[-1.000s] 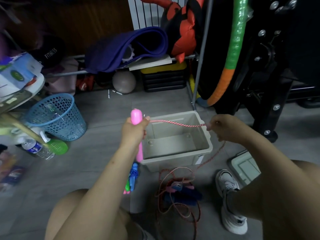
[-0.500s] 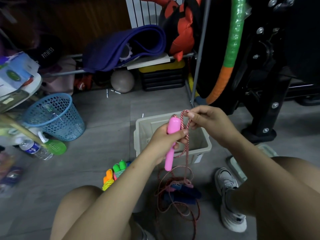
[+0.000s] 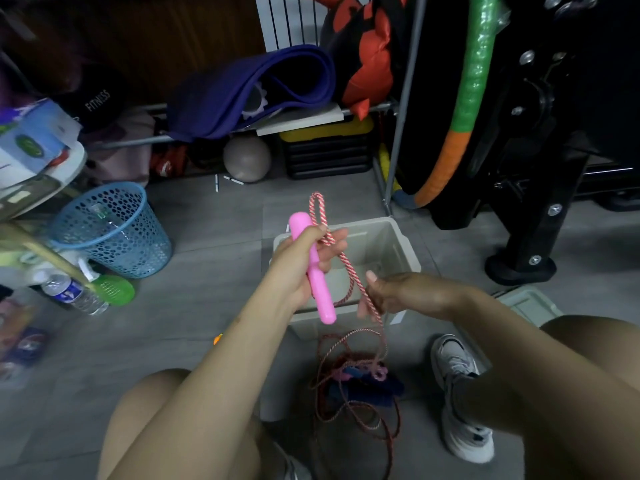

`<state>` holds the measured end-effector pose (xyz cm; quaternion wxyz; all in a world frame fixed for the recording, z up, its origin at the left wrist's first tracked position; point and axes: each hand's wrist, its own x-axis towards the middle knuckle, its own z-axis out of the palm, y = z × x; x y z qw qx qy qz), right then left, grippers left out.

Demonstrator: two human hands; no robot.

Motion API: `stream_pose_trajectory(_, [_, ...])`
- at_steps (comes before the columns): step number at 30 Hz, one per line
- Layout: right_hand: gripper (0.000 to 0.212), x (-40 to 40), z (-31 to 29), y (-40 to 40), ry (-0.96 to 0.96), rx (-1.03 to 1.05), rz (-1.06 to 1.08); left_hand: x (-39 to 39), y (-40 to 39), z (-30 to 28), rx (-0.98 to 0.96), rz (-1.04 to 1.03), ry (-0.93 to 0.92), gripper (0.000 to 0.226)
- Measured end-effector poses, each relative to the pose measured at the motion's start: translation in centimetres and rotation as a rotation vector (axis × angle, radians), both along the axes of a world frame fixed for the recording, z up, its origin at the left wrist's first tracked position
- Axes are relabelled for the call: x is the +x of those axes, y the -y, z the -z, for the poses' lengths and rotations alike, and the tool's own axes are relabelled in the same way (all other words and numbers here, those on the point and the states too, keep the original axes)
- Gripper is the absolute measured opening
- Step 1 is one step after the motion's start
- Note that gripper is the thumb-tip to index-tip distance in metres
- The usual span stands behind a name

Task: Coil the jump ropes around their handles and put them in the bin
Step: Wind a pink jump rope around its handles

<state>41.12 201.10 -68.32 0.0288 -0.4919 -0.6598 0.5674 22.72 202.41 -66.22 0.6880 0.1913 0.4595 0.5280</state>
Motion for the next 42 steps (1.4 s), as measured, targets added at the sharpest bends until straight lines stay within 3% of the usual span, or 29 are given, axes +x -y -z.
stream_pose_trajectory(2, [0.050, 0.7, -0.3, 0.0, 0.101, 0.032, -0.092, -0.7, -0.4, 0.0, -0.005, -0.097, -0.053, 0.008])
stream_pose_trajectory(5, [0.023, 1.7, -0.8, -0.5, 0.260, 0.097, -0.220, -2.0, -0.9, 0.4, 0.008, -0.201, -0.209, 0.012])
stream_pose_trajectory(9, [0.016, 2.8, -1.5, -1.5, 0.331, 0.052, -0.107, -3.0, -1.0, 0.9, 0.044, -0.292, -0.363, 0.008])
stream_pose_trajectory(11, [0.016, 3.2, -1.7, -1.9, 0.323, 0.136, -0.018, -2.9, -0.9, 1.0, 0.090, -0.271, -0.449, 0.006])
stream_pose_trajectory(14, [0.009, 3.2, -1.8, -2.3, 0.026, 0.397, 0.168, -2.2, -0.5, 1.6, 0.152, -0.130, -0.625, 0.010])
stream_pose_trajectory(16, [0.009, 2.7, -2.2, -2.2, -0.209, 0.448, 0.274, -1.2, 0.2, 1.8, 0.174, 0.041, -0.684, 0.013])
stream_pose_trajectory(19, [0.009, 1.8, -2.5, -2.3, -0.354, 0.472, 0.320, 0.9, 1.4, 1.6, 0.184, 0.301, -0.627, 0.022])
stream_pose_trajectory(21, [0.009, 1.1, -2.5, -2.2, -0.412, 0.471, 0.332, 2.0, 2.0, 1.5, 0.188, 0.366, -0.576, 0.023])
stream_pose_trajectory(26, [0.007, 0.1, -2.2, -2.2, -0.501, 0.458, 0.403, 2.9, 1.9, 1.3, 0.189, 0.311, -0.586, 0.008])
stream_pose_trajectory(29, [0.014, -0.2, -1.9, -2.3, -0.535, 0.406, 0.534, 3.2, 1.5, 0.8, 0.111, 0.234, -0.369, 0.006])
stream_pose_trajectory(31, [0.025, -0.5, -1.6, -2.0, -0.503, 0.217, 0.623, 3.1, 1.1, 0.7, 0.036, 0.159, -0.239, 0.006])
stream_pose_trajectory(33, [0.043, -0.7, -0.9, -1.6, -0.372, 0.033, 0.557, 2.7, 0.7, 0.8, -0.013, 0.098, -0.125, 0.008])
stream_pose_trajectory(35, [0.051, -0.9, 0.2, -1.0, -0.287, -0.013, 0.413, 2.4, 0.4, 0.8, -0.018, 0.068, -0.047, 0.012])
stream_pose_trajectory(40, [0.032, -1.0, 1.3, -0.3, -0.265, 0.071, 0.250, 1.8, 0.4, 0.8, -0.016, 0.104, 0.016, 0.043])
stream_pose_trajectory(42, [0.030, -1.0, 1.0, -0.2, -0.270, 0.103, 0.245, 1.5, 0.3, 0.7, -0.012, 0.085, 0.048, 0.041])
